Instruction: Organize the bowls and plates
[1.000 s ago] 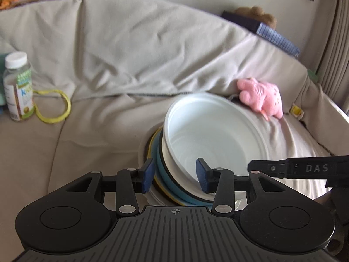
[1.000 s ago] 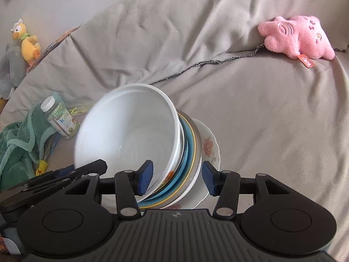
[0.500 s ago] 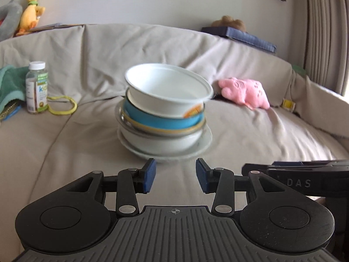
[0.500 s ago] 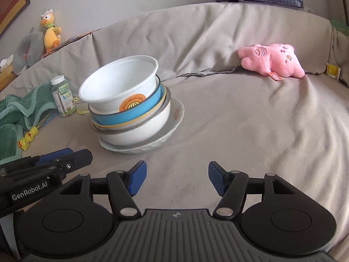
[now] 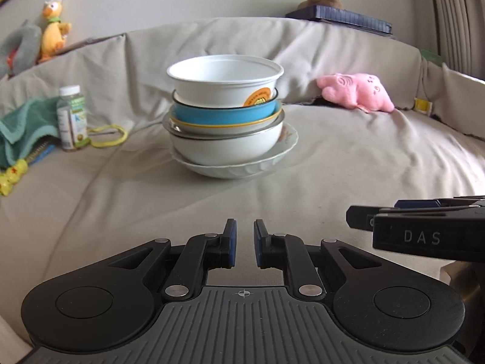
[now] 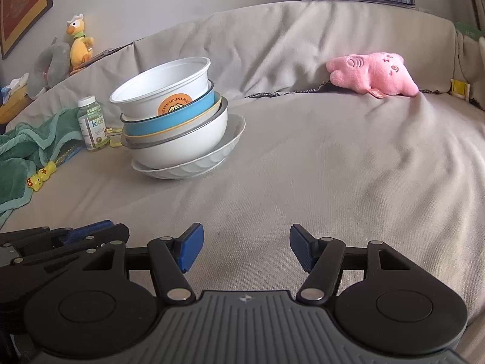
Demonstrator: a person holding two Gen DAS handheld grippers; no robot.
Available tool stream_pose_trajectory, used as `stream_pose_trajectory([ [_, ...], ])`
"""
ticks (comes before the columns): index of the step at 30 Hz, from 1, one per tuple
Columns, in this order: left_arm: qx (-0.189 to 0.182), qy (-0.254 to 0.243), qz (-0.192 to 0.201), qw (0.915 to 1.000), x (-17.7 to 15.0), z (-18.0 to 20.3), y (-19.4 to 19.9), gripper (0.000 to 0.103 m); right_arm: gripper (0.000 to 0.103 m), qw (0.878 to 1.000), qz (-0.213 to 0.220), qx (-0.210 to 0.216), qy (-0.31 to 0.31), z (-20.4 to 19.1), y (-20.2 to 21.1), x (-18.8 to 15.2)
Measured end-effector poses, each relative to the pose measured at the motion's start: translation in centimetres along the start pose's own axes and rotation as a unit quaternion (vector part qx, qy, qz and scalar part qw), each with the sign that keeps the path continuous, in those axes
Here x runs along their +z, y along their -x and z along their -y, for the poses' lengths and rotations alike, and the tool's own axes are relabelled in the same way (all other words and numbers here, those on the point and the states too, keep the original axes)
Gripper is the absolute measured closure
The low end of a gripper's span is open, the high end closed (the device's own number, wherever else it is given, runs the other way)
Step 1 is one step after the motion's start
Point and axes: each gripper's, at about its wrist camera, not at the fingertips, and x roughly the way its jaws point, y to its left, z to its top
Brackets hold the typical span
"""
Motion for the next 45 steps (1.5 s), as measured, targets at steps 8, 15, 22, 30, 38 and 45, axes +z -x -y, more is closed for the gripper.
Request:
stream_pose_trajectory([
  [8,0.006,-0.003,0.006,1.0,-0.1,-0.3,0.0,0.088,0.039,0.999,0.007,0.009,0.031,-1.3,0.0,-0.4],
  [15,0.001,-0.005,0.013,0.9999,-0.1,-0.2,0.2,0.088,0.039,0.999,0.009,0.012,0.032,-1.3,0.1,-0.4],
  [22,-0.006,-0.005,0.019,0.9998,-0.2,-0.3,0.4,0.088,0.039,0.999,0.013,0.005,0.029,-1.4,0.1,-0.4],
  [30,-0.023,0.007,0.025,0.9994,0.0,-0.7,0.5,0.088,0.039,0.999,0.012,-0.001,0.032,-1.7,-0.1,-0.5],
  [38,-0.021,0.007,0.021,0.9995,-0.1,-0.7,0.4,0.088,0.039,1.0,0.012,0.002,0.027,-1.6,-0.1,-0.5],
  [45,-0.02,0.007,0.021,0.9996,-0.2,-0.7,0.3,0.088,0.039,1.0,0.011,0.004,0.025,-1.4,-0.1,-0.4],
])
